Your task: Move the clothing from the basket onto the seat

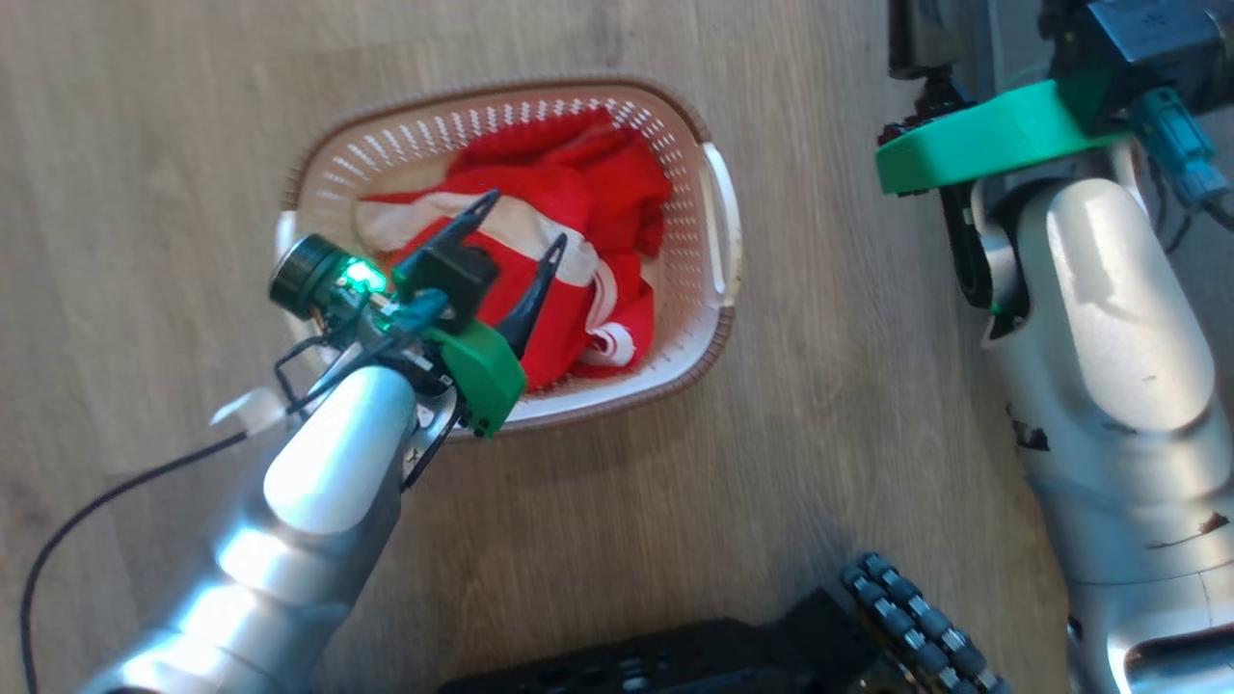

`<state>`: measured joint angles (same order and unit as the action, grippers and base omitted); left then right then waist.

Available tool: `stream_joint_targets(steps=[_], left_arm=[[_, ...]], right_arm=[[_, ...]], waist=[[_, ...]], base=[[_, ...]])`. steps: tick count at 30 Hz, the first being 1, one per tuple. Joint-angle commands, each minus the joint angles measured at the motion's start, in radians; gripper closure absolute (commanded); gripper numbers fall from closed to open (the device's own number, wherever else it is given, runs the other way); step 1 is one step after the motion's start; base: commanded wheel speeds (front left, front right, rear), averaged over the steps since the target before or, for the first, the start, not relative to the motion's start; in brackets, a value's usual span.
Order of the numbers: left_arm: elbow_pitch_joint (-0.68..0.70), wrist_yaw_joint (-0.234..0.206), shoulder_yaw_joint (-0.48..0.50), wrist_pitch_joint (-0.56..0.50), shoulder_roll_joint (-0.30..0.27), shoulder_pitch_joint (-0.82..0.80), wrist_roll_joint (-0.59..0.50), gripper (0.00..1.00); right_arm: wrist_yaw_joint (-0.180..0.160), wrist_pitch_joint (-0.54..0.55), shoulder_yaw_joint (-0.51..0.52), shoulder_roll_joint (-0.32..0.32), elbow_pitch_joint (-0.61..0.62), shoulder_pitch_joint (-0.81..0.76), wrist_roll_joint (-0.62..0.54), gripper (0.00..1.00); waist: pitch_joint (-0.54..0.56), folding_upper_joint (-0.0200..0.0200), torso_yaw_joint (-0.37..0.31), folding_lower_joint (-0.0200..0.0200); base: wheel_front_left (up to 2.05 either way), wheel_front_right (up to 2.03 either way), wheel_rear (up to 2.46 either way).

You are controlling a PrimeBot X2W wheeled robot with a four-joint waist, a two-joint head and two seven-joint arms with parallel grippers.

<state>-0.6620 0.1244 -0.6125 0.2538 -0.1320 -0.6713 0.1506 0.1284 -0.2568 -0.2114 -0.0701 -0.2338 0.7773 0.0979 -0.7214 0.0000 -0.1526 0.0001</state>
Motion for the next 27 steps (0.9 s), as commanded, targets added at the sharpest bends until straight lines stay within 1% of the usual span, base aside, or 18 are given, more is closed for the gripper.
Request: stream_joint_targets(steps=[1, 4, 7, 9, 14, 15, 19, 21, 27], left_arm=[[-0.009, 0.006, -0.017, 0.008, -0.027, -0.019, -0.009, 0.0], [-0.051, 0.006, -0.073, 0.008, -0.028, -0.054, -0.006, 0.0], [-0.101, 0.006, -0.101, 0.008, -0.026, -0.085, -0.007, 0.0], [-0.137, 0.005, -0.119, 0.008, -0.026, -0.109, -0.028, 0.0], [-0.241, -0.034, -0.122, 0.008, -0.023, -0.162, -0.057, 0.0], [-0.241, -0.034, -0.122, 0.008, -0.023, -0.162, -0.057, 0.0], [-0.319, -0.068, -0.118, 0.008, -0.028, -0.199, -0.069, 0.0], [-0.348, -0.077, -0.114, 0.008, -0.03, -0.211, -0.067, 0.0], [-0.449, -0.109, -0.119, 0.008, -0.056, -0.243, -0.078, 0.0]], right_arm=[[0.002, -0.005, -0.018, 0.019, 0.043, 0.001, 0.011, 0.0], [0.002, -0.005, -0.021, 0.02, 0.057, 0.008, 0.028, 0.0], [0.002, -0.005, -0.024, 0.02, 0.068, 0.007, 0.042, 0.0], [0.002, -0.005, -0.025, 0.02, 0.073, 0.003, 0.051, 0.0], [0.002, -0.005, -0.031, 0.02, 0.085, -0.006, 0.072, 0.0], [0.002, -0.005, -0.031, 0.02, 0.085, -0.006, 0.072, 0.0], [0.002, -0.005, -0.03, 0.02, 0.094, -0.013, 0.091, 0.0], [0.002, -0.005, -0.028, 0.02, 0.1, -0.014, 0.101, 0.0], [0.002, -0.005, -0.037, 0.02, 0.112, -0.015, 0.142, 0.0]], waist=[[-0.041, 0.0, -0.038, -0.0001], [-0.07, 0.0, -0.064, -0.0001], [-0.092, 0.0, -0.089, -0.0001], [-0.105, 0.0, -0.104, -0.0001], [-0.132, 0.0, -0.14, -0.0001], [-0.132, 0.0, -0.14, -0.0001], [-0.152, 0.0, -0.162, -0.0001], [-0.162, 0.0, -0.17, -0.0001], [-0.198, 0.0, -0.204, -0.0001]], base=[[0.0, 0.0, 0.0], [0.0, 0.0, 0.0], [0.0, 0.0, 0.0], [0.0, 0.0, 0.0], [0.0, 0.0, 0.0], [0.0, 0.0, 0.0], [0.0, 0.0, 0.0], [0.0, 0.0, 0.0], [0.0, 0.0, 0.0]])
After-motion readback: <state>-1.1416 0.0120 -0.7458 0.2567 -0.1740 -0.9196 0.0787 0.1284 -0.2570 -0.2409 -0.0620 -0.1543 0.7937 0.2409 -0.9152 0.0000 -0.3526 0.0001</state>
